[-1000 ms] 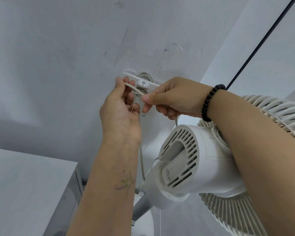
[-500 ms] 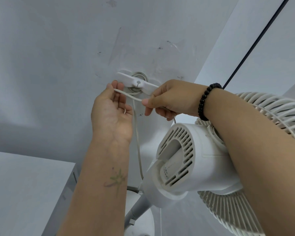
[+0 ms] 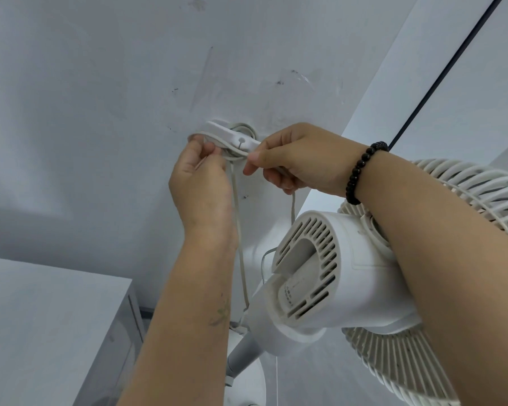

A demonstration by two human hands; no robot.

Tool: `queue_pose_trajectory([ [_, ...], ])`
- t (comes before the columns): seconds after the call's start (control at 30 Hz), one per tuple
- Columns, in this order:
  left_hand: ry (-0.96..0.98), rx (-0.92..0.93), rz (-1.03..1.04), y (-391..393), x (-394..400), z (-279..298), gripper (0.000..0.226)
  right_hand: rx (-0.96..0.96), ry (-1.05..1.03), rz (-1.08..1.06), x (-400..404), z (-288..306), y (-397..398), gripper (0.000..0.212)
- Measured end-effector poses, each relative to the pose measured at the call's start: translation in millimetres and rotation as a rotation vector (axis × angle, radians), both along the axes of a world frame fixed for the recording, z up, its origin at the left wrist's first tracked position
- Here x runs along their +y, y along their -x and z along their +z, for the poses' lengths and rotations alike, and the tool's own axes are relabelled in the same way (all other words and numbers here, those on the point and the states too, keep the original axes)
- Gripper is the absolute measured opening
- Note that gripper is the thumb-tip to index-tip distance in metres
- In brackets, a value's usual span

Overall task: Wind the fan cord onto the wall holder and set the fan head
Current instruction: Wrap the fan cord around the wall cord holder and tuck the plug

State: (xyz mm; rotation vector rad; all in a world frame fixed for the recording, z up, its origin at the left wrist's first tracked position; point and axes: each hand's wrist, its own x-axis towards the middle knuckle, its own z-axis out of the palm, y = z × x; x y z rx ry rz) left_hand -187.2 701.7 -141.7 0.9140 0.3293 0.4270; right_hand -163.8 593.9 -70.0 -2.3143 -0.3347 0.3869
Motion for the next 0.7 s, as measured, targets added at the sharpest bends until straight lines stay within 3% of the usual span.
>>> queue_pose_trajectory([
  [0.17,-0.172,-0.025,-0.03,-3.9,6.4,-3.8,0.048,-0.064,0.034,-0.052,-0.1,1.4,-1.0,0.022],
  [0.33,-0.001,-0.028,-0.056,-4.4,15.3,-2.3,0.031,-0.208,0.037,-0.14,-0.8,3.4,-7.2,0.025],
  [0.7,0.005,-0.004,-0.063,-6.5,19.8,-3.6,0.029,-0.443,-0.033,-0.258,-4.3,4.6,-13.7,0.025],
])
